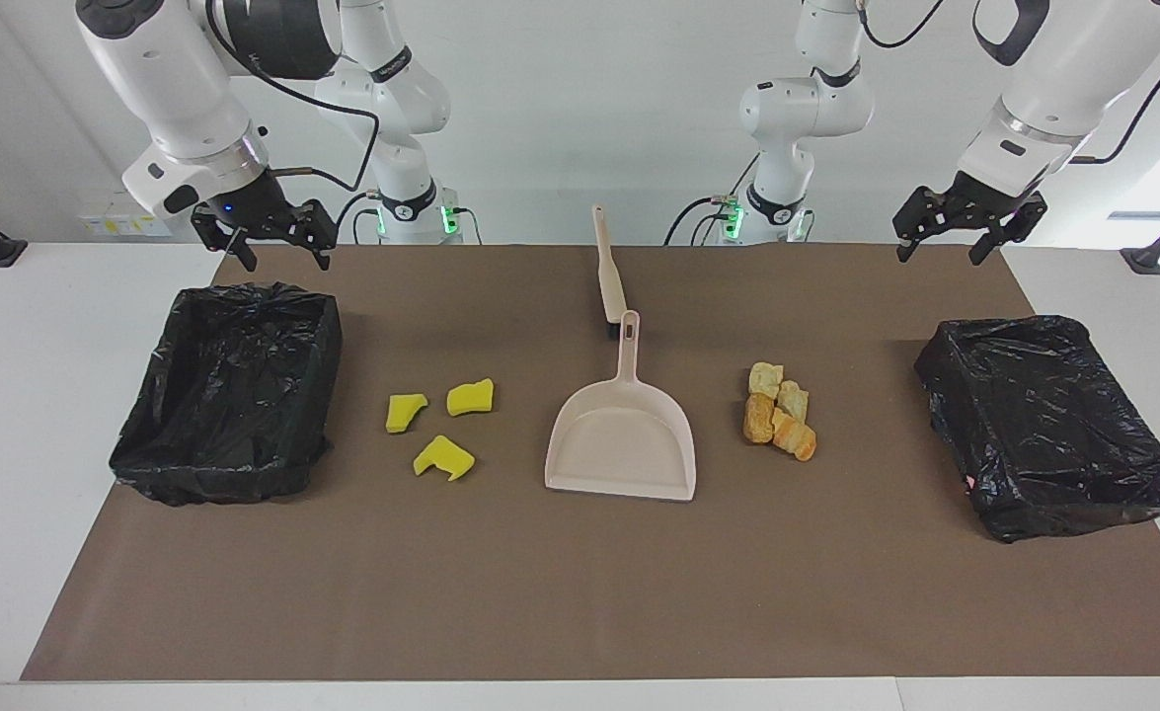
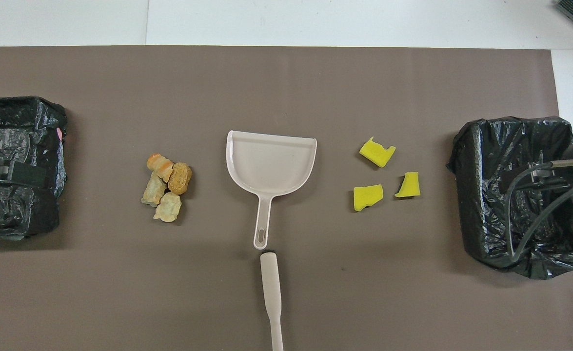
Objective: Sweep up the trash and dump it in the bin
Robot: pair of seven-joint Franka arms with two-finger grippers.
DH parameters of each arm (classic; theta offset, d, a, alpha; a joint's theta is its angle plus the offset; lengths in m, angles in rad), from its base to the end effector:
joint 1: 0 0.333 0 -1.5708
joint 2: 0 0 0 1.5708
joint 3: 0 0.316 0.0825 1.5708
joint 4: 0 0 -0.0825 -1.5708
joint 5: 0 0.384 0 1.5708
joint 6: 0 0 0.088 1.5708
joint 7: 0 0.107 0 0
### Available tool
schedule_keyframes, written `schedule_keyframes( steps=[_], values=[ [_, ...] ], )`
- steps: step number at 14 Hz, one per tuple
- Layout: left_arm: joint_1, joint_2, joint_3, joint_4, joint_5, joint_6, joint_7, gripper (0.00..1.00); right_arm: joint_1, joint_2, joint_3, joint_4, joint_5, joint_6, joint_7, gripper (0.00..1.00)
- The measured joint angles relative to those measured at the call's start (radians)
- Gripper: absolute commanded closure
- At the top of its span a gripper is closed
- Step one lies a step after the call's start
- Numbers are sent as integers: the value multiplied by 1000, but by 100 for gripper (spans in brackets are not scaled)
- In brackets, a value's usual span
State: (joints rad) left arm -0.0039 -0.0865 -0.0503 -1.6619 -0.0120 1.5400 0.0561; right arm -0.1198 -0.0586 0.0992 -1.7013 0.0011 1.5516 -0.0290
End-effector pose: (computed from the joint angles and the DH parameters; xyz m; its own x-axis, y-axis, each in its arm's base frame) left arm 0.5226 -0.0308 0.6256 0.9933 -0.1101 -0.0350 -0.1098 -0.9939 0.0096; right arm 0.5307 -0.0094 0.5933 0.9958 0.0078 -0.0914 0.0080 -1.0000 0.0020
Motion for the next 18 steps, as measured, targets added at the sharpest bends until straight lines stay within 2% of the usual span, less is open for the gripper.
schedule_keyframes(
  steps=[4,9,13,18],
  values=[
    [-21,-23,-17,-45,-4,-26,1,0,3,-3,5,-2,0,0,0,0],
    [-144,-124,-30,-250,-82,-28,-19,0,11,-4,7,-3,0,0,0,0],
    [-290,-182,-33,-368,-123,-20,-163,0,11,-10,7,-14,0,0,0,0],
    [-507,-191,-35,-514,-176,182,-357,0,11,-24,7,-36,0,0,0,0]
  ],
)
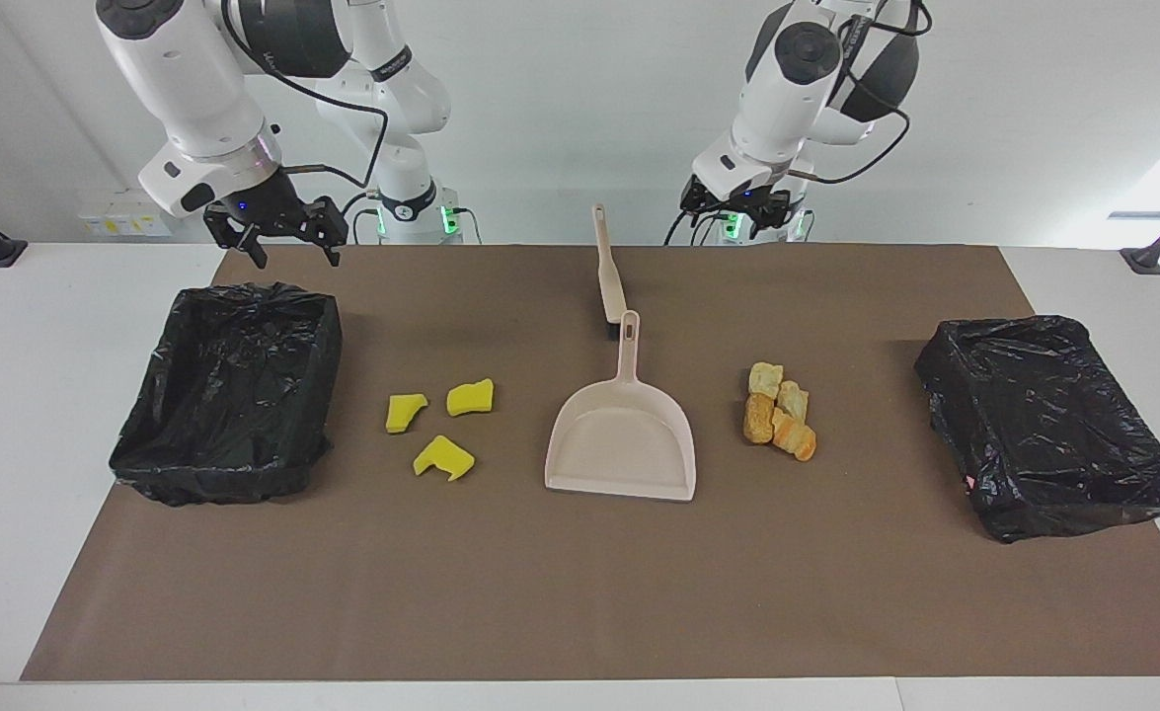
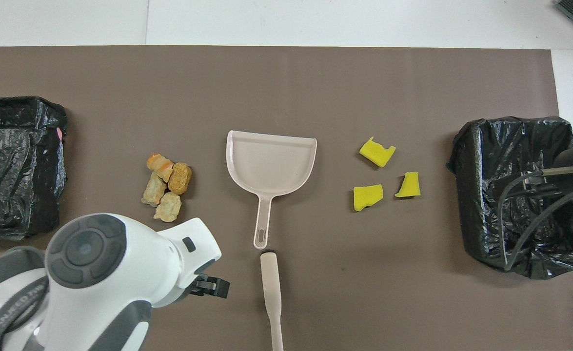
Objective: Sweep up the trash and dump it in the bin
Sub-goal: 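Reach the left gripper to the pink brush handle and grasp it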
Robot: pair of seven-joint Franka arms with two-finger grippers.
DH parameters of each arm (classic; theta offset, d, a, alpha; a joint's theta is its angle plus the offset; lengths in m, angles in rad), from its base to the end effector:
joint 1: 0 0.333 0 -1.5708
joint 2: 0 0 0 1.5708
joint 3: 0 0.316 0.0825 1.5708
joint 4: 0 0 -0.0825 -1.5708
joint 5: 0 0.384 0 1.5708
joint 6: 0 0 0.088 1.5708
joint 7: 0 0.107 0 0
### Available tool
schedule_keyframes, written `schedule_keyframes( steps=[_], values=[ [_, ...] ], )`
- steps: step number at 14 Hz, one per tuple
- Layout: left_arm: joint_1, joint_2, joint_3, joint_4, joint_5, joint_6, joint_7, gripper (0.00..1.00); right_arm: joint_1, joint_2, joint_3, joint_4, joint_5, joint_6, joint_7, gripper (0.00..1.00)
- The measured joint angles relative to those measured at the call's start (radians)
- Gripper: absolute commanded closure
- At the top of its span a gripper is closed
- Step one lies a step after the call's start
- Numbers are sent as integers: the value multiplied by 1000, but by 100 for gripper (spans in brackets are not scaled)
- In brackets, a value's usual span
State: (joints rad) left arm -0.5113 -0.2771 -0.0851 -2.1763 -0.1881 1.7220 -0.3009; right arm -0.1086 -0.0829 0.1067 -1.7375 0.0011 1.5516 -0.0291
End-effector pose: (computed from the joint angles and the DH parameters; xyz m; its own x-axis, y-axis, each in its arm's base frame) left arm 0.3626 -0.2698 0.4936 0.9445 -0.2470 -0.2166 -0.2316 -0.9683 0.0941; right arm 0.5223 0.0012 0.5891 0.9943 0.0260 -0.1035 0.0266 -0.9996 0.0047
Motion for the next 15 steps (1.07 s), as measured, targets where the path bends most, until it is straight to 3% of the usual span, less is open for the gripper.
schedule_keyframes(
  steps=[4,8,15],
  values=[
    [-186,19,1,-140,-53,204,-163,0,0,-4,0,-12,0,0,0,0],
    [-384,125,-2,-227,-59,418,-368,0,0,-8,0,-19,0,0,0,0],
    [-445,208,0,-266,-62,551,-395,0,1,-15,0,-32,0,0,0,0]
  ],
)
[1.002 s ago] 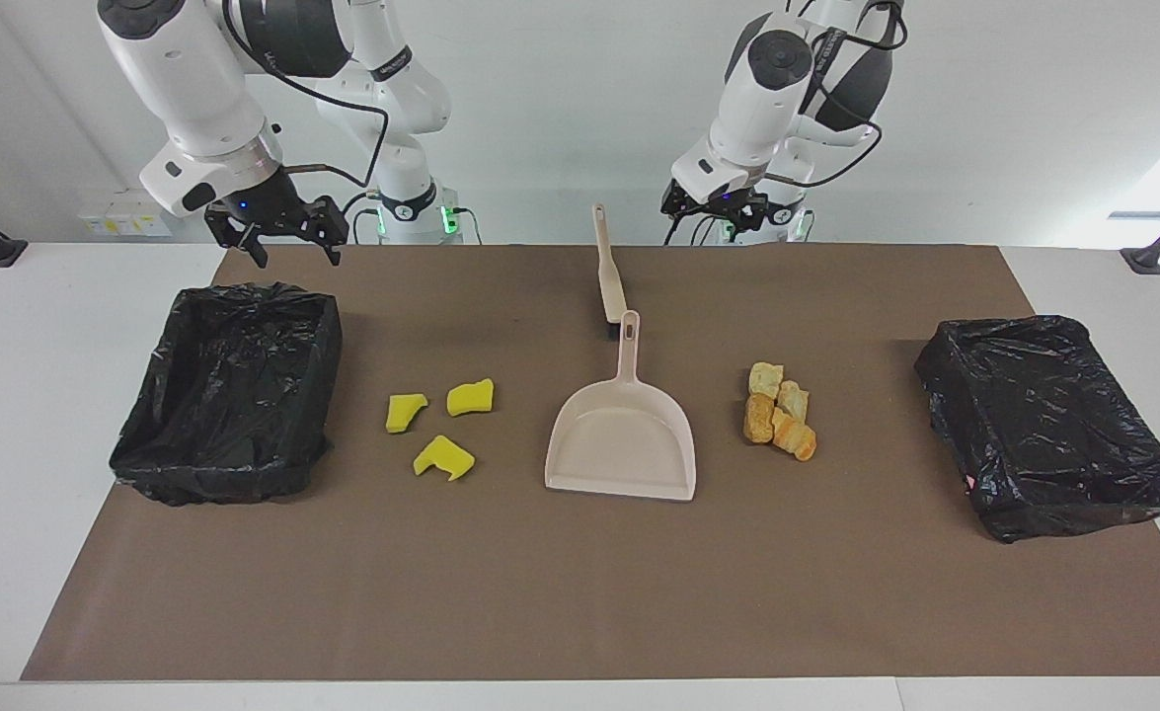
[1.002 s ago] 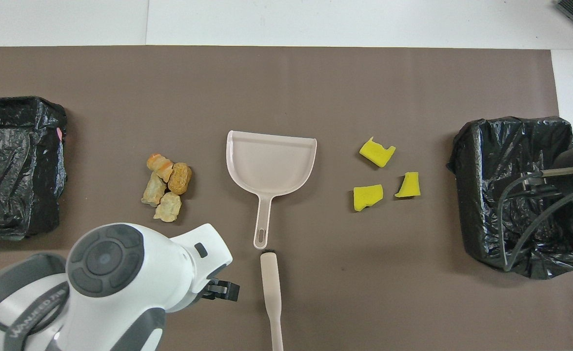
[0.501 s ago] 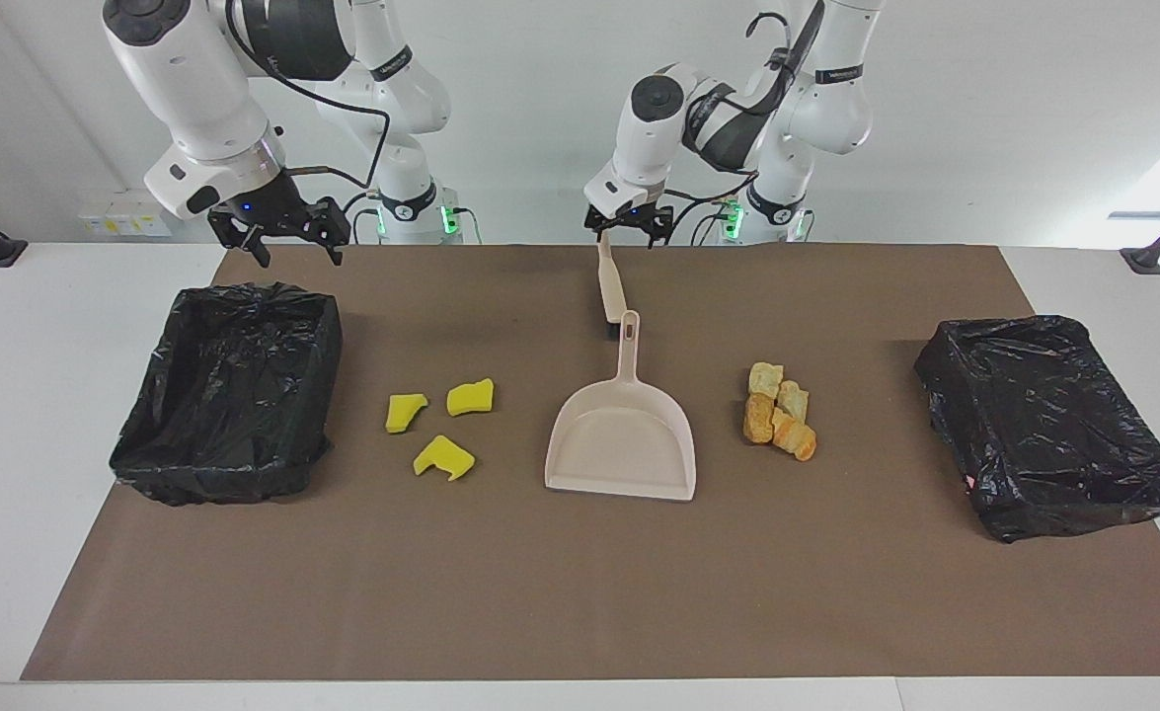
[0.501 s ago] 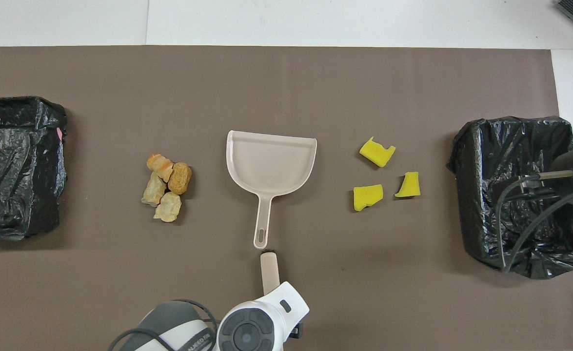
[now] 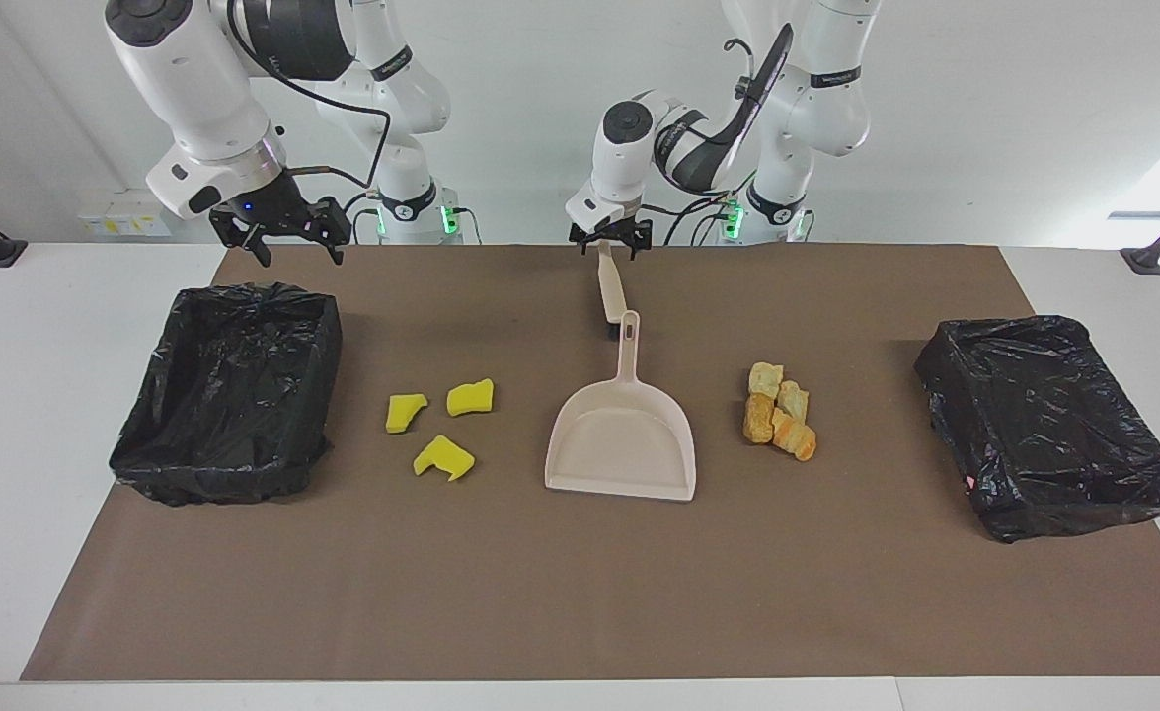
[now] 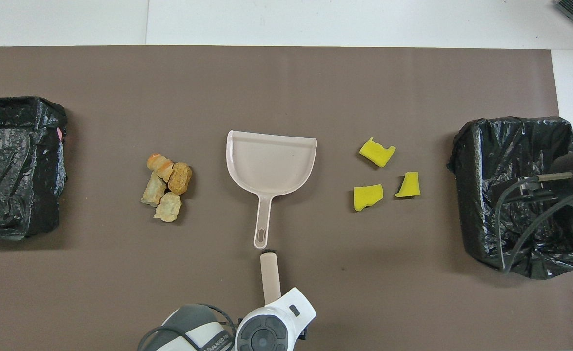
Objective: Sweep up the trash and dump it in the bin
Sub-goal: 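Reach the left gripper to the pink brush handle and grasp it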
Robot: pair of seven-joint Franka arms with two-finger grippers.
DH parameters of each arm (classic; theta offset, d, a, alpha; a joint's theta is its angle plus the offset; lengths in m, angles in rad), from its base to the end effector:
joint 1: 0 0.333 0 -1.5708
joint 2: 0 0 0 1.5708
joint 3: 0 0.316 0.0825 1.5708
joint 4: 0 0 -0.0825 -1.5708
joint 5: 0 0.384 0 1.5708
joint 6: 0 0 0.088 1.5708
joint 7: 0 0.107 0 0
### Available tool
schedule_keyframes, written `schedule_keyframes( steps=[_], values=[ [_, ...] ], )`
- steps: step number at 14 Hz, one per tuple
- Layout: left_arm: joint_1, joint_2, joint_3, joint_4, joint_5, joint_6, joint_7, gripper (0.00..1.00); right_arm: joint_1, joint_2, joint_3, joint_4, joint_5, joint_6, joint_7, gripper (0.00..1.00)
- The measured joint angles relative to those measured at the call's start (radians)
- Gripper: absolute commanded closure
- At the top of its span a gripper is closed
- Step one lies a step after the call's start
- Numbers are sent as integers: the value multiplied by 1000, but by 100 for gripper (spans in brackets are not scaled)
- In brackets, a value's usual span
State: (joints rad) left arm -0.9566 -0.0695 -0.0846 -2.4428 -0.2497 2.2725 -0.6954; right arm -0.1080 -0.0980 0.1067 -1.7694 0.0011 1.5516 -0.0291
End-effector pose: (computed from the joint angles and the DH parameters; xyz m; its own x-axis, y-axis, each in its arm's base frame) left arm 0.2292 -0.4033 0.3202 0.9653 -0.1751 -0.1938 -0.1677 -0.9843 0.0545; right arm 0.5163 0.0018 0.5820 0.9924 0.0261 -0.1203 0.0270 -0.9996 0.0058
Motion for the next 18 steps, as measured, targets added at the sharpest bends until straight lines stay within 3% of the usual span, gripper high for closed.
schedule_keyframes(
  steps=[7,8,11,15,17,18],
  values=[
    [-16,14,3,5,0,11,-10,1,0,-5,0,-12,0,0,0,0],
    [-17,13,3,7,0,8,-10,6,0,-5,0,-13,0,0,0,0],
    [-17,-5,8,20,0,-39,-10,44,1,-6,0,-14,0,0,0,0],
    [-17,-14,13,21,0,-52,-11,55,1,-6,0,-15,0,0,0,0],
    [-17,-14,13,20,0,-54,-11,89,1,-6,0,-15,0,0,0,0],
    [-17,-14,13,20,-1,-56,-11,100,1,-7,0,-15,0,0,0,0]
  ],
)
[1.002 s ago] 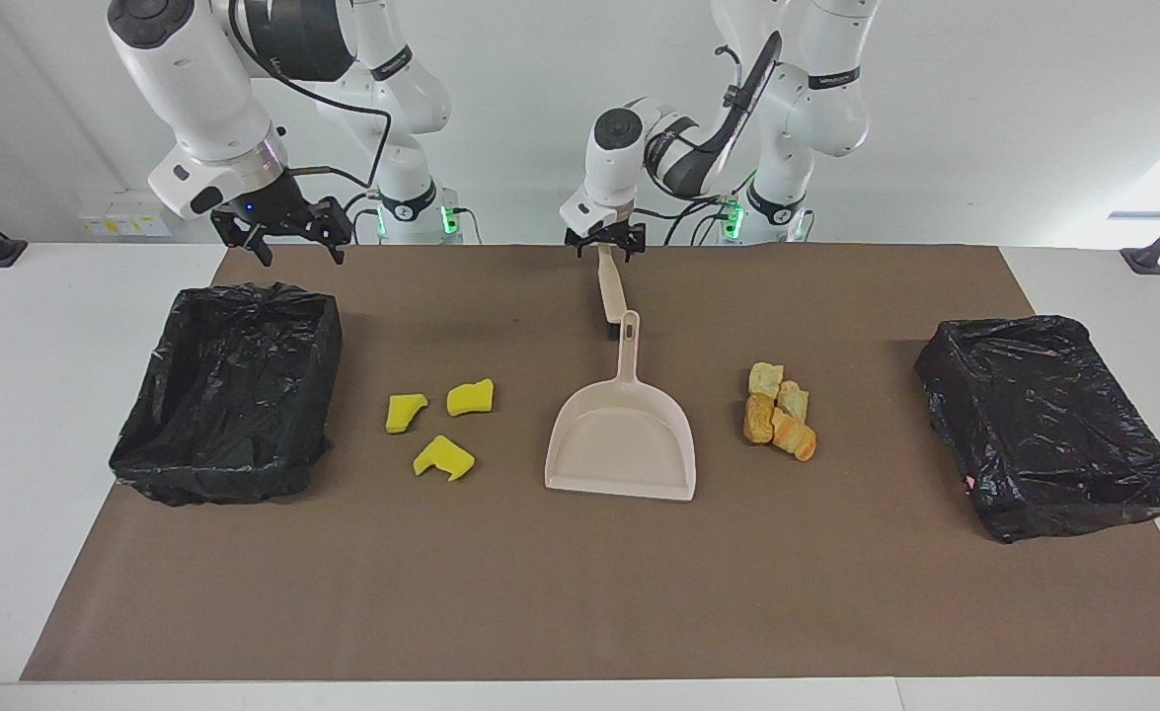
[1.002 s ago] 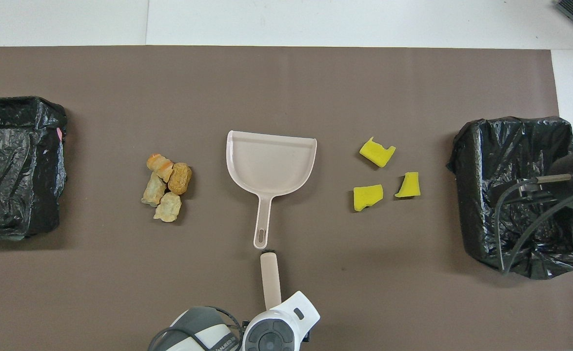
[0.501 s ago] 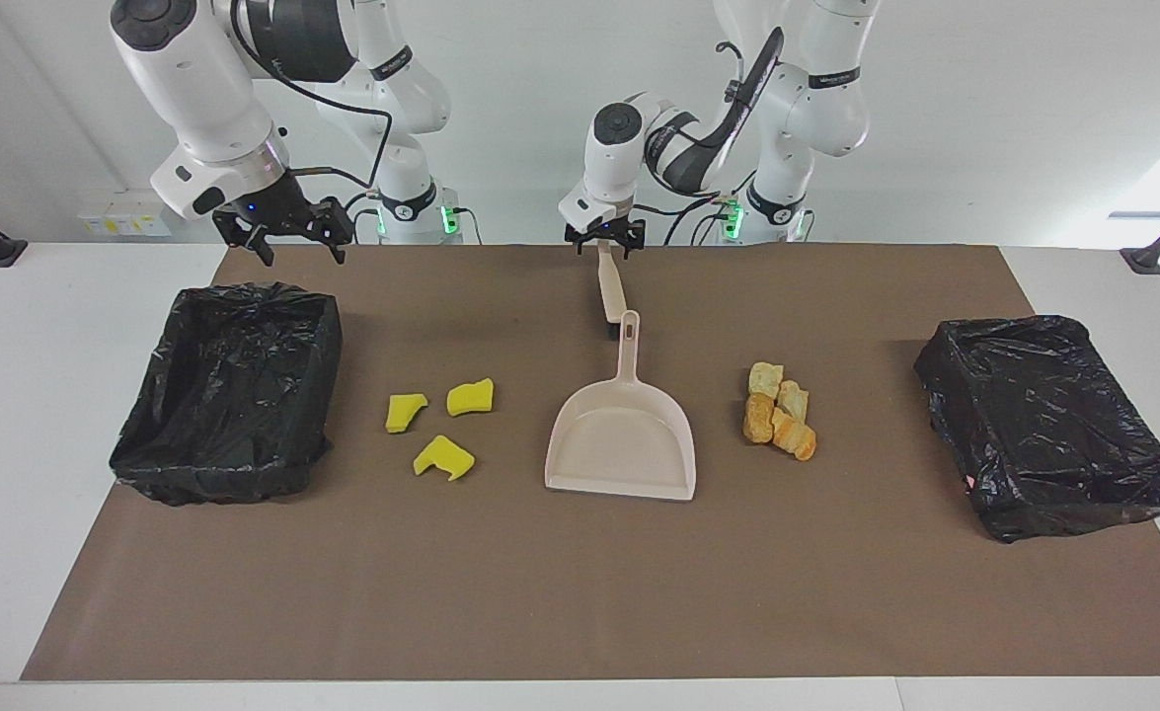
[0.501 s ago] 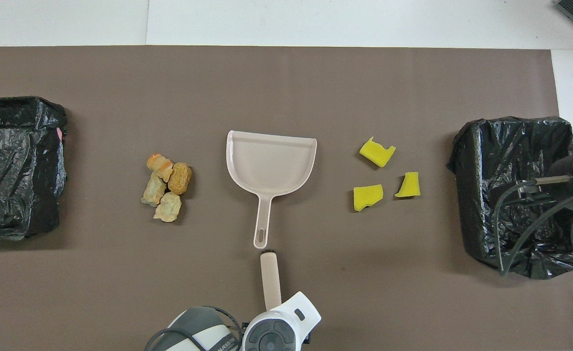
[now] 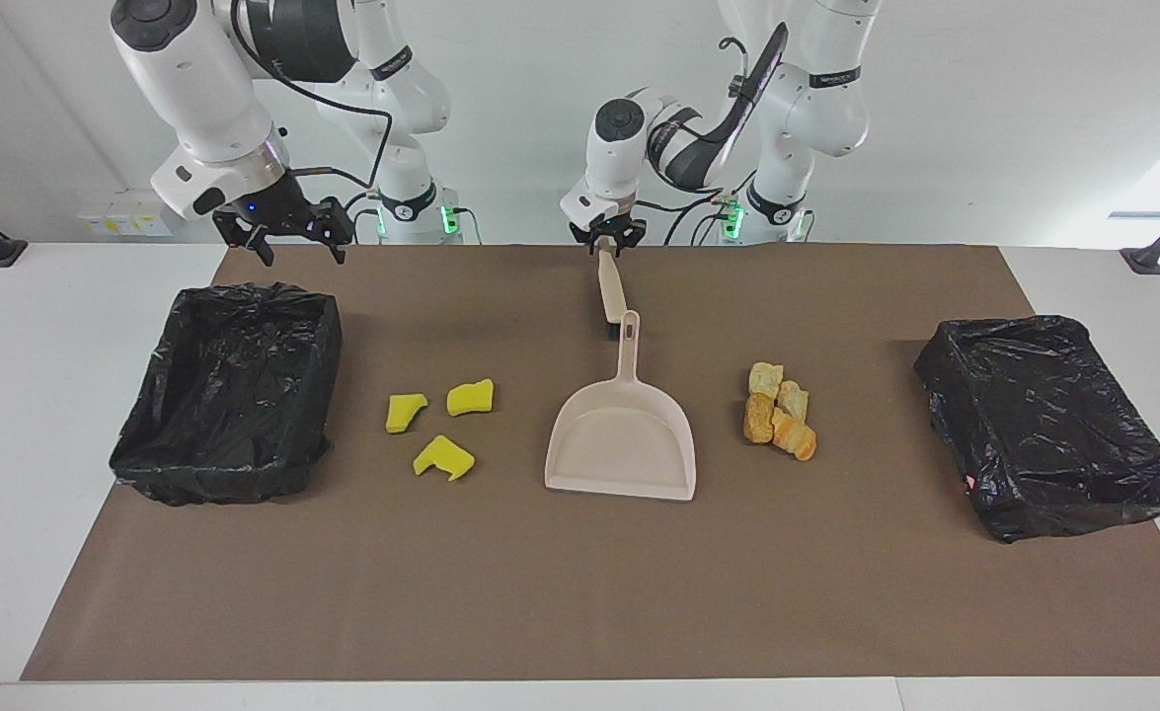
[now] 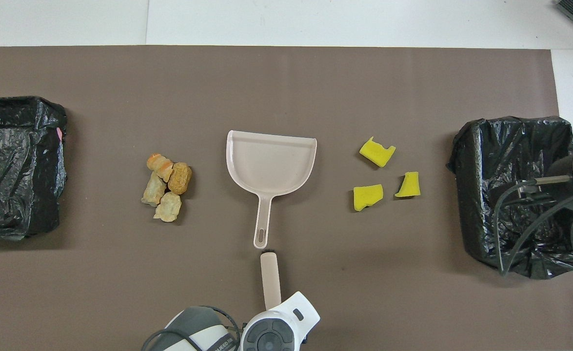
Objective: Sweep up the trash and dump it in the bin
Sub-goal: 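Reach the left gripper to the pink brush handle and grasp it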
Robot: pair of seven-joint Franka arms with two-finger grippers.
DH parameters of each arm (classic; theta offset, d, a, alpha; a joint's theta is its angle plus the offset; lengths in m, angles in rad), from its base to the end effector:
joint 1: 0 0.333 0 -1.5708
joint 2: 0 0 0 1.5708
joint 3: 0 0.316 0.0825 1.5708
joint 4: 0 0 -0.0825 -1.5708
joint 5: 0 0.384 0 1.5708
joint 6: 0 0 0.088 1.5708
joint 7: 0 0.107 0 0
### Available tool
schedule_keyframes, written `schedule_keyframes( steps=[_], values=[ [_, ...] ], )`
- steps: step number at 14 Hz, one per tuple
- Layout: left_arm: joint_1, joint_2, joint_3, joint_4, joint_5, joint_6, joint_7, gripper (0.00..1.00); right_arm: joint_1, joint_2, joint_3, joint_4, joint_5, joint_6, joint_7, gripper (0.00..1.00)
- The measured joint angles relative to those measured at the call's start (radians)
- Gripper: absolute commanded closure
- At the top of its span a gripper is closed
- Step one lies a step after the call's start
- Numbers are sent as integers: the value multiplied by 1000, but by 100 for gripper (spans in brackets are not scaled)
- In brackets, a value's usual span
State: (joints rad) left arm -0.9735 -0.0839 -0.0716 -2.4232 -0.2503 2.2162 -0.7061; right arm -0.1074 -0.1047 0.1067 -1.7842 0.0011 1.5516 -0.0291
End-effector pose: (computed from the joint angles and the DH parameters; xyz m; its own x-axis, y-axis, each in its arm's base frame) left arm 0.2260 -0.4054 0.3308 0.9609 -0.1747 -0.2149 -0.1694 -0.9846 0.0431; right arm 0.5135 0.0022 0.5786 0.9914 0.0264 -0.1284 0.0275 -0.9996 0.0063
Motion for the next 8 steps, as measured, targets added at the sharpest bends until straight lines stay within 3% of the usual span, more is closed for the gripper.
schedule_keyframes(
  steps=[5,8],
  values=[
    [0,-1,2,2,-1,-19,-2,100,0,0,0,-1,0,5,0,0],
    [15,-21,16,22,-2,-127,-3,100,24,1,1,-29,1,55,0,0]
  ],
)
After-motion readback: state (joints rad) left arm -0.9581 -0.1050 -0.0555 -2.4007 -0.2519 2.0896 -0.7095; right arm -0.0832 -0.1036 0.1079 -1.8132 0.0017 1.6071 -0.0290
